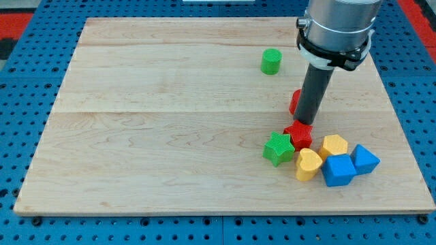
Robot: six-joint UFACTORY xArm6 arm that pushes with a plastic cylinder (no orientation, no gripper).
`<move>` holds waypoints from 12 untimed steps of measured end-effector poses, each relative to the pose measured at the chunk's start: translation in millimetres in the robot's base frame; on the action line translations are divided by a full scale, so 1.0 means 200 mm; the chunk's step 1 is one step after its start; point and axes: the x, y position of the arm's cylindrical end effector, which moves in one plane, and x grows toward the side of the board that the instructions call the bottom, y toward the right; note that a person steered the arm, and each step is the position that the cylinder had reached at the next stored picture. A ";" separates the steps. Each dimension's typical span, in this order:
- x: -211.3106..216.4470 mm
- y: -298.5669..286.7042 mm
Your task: Push the red circle closer to the green circle
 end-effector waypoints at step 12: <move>-0.17 -0.46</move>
